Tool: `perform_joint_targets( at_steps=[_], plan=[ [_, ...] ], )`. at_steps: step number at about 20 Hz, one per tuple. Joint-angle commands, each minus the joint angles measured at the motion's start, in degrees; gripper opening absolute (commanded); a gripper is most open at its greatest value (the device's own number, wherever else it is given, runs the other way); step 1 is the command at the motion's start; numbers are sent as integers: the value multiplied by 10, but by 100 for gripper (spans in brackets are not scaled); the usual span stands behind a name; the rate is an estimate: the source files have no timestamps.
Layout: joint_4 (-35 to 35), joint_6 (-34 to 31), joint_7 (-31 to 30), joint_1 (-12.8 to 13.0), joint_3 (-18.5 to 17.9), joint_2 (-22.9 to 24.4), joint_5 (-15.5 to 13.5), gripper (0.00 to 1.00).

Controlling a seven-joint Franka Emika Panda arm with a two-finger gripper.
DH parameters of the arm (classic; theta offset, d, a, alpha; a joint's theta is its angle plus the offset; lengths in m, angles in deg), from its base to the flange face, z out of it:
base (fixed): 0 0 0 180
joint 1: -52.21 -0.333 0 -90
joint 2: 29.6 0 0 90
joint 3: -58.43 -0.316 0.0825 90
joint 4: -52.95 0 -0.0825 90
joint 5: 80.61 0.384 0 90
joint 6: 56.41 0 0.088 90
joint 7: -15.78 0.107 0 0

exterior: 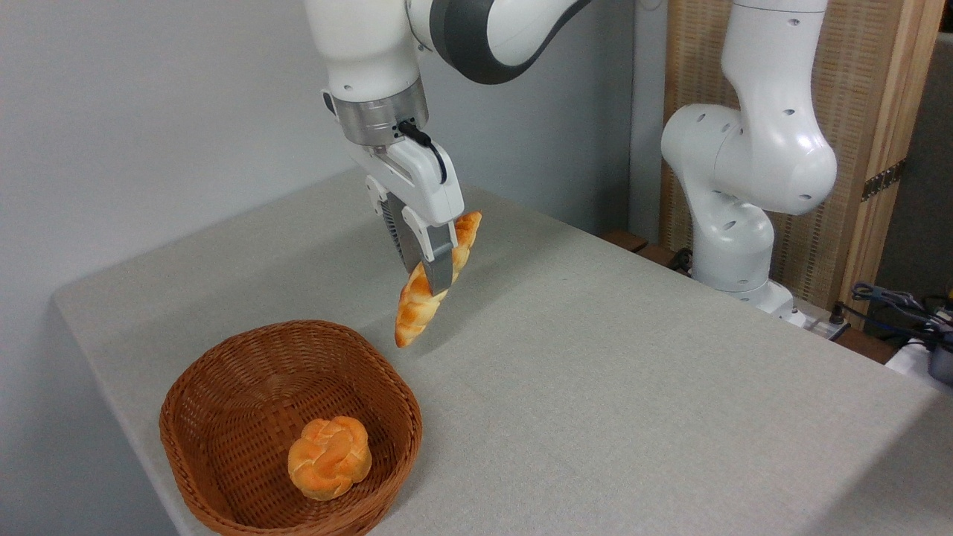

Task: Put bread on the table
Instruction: 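Lift the braided roll out of the basket and carry it beside the basket, then lower the roll onto the table, open the gripper and raise it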

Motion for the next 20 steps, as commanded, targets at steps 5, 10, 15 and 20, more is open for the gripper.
perform_joint_targets(
  at_steps=[5, 10, 15, 20],
  plan=[
    [5, 8, 9, 5, -5, 6, 6, 100],
    [-27, 7, 0, 4, -10, 9, 7, 100],
    [-126, -12, -65, 0, -9, -1, 7, 100],
    [-249, -111, -81, 0, 9, -51, 52, 100]
  ],
)
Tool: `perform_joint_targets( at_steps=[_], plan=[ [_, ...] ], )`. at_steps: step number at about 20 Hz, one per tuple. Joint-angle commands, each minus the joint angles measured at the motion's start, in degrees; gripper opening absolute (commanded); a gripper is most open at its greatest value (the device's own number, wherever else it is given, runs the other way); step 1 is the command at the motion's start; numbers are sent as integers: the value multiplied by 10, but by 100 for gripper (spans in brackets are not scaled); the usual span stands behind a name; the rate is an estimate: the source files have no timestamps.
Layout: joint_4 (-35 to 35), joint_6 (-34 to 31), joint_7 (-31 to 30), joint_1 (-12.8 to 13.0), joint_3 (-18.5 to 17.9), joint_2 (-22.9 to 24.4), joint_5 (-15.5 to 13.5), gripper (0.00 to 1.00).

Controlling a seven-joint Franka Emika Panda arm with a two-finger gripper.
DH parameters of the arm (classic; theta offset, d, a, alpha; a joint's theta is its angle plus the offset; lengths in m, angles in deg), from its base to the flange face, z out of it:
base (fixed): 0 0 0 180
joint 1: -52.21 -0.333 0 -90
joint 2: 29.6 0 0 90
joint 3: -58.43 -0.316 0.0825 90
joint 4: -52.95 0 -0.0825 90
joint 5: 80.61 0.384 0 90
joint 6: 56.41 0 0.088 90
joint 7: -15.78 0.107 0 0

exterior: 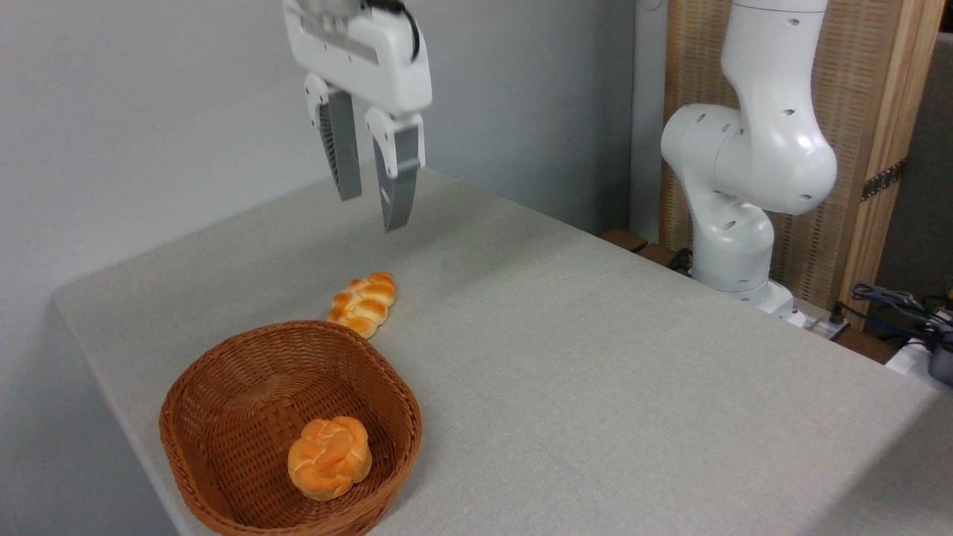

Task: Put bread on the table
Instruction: 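Lower the roll onto the table, open the gripper and raise it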

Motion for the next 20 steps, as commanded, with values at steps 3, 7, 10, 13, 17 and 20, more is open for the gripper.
perform_joint_targets(
  at_steps=[3, 7, 10, 13, 17, 20],
  plan=[
    [-83, -47, -39, 0, 10, -46, 27, 100],
    [-82, -45, -36, 6, -20, -58, 27, 100],
    [-83, -43, -35, 6, -29, -59, 27, 100],
    [-82, -43, -34, 8, -32, -59, 27, 100],
    [-82, -43, -34, 47, -67, -58, 26, 100],
    [-82, -43, -33, 48, -67, -58, 26, 100]
  ],
)
